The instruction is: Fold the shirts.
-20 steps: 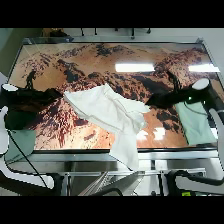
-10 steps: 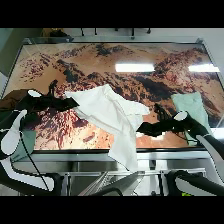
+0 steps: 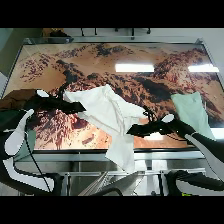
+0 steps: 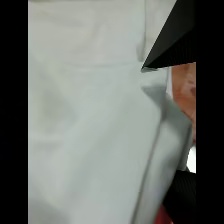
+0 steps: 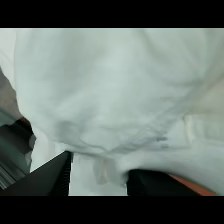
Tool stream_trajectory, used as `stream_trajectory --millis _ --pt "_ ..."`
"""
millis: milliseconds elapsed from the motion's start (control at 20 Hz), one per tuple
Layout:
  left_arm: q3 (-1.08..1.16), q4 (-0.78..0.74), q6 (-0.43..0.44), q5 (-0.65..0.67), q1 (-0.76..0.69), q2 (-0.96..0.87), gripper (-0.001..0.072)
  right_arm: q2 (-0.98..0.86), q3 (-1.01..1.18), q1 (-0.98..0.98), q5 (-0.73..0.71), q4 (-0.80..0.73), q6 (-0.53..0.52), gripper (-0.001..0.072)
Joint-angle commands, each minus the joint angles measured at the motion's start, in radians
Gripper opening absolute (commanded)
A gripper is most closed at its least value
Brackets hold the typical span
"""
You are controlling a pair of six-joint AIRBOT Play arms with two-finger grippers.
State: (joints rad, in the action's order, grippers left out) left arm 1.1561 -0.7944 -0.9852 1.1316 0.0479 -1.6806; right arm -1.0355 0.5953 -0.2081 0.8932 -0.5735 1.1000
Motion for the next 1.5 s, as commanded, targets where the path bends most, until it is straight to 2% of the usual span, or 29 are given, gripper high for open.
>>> stream_trajectory --millis 0,50,200,350,450,600,850,950,1150,1200,1250,1300,1350,1400,1450 --pt "0.0 0.0 0.002 0.09 0.021 0.0 0.0649 0.014 0.04 -0.002 0.041 0.006 -0.016 0.0607" --pt "0.0 0.0 0.002 0.107 0.033 0.0 0.0649 0.029 0.054 0.01 0.071 -0.005 -0.015 0.0644" --pt "-0.001 0.0 0.002 0.125 0.062 0.0 0.0649 0.102 0.066 0.097 0.176 -0.019 0.001 0.0644" --pt "-0.022 0.001 0.009 0.104 0.069 0.0 0.0649 0.187 0.051 0.157 0.252 -0.155 0.111 0.0644" --pt "-0.053 0.002 0.019 0.051 0.056 0.0 0.0649 0.231 0.011 0.155 0.251 -0.22 0.164 0.0644" --pt "-0.099 0.002 0.027 -0.073 0.031 -0.001 0.0648 0.237 -0.063 0.152 0.211 -0.204 0.168 0.0643" --pt "-0.071 0.008 0.027 -0.09 0.002 0.0 0.0648 0.148 -0.081 0.053 0.087 -0.13 0.111 0.0637" --pt "-0.071 0.001 0.027 -0.061 -0.008 0.0 0.0648 0.076 -0.08 -0.009 0.048 -0.082 0.082 0.0637" --pt "-0.071 -0.03 0.043 0.044 -0.002 0.0 0.0648 -0.009 -0.08 -0.057 0.049 0.087 -0.04 0.0635" --pt "-0.071 -0.042 0.043 0.054 0.004 0.0 0.057 -0.01 -0.079 -0.057 0.046 0.103 -0.055 0.0629" --pt "-0.071 -0.053 0.044 0.063 0.005 0.0 0.0357 -0.009 -0.079 -0.057 0.046 0.108 -0.059 0.048" --pt "-0.071 -0.053 0.059 0.064 0.006 0.0 0.0249 -0.009 -0.079 -0.057 0.05 0.108 -0.065 0.0265" --pt "-0.071 -0.052 0.066 0.048 0.005 0.0 0.0152 -0.009 -0.079 -0.057 0.05 0.113 -0.067 0.0093" --pt "-0.071 -0.05 0.068 0.019 0.005 0.0 0.0012 -0.007 -0.079 -0.057 0.05 0.137 -0.083 0.0025" --pt "-0.069 -0.025 0.068 -0.003 0.003 0.0 0.0012 0.001 -0.071 -0.057 0.056 0.17 -0.109 0.0019"
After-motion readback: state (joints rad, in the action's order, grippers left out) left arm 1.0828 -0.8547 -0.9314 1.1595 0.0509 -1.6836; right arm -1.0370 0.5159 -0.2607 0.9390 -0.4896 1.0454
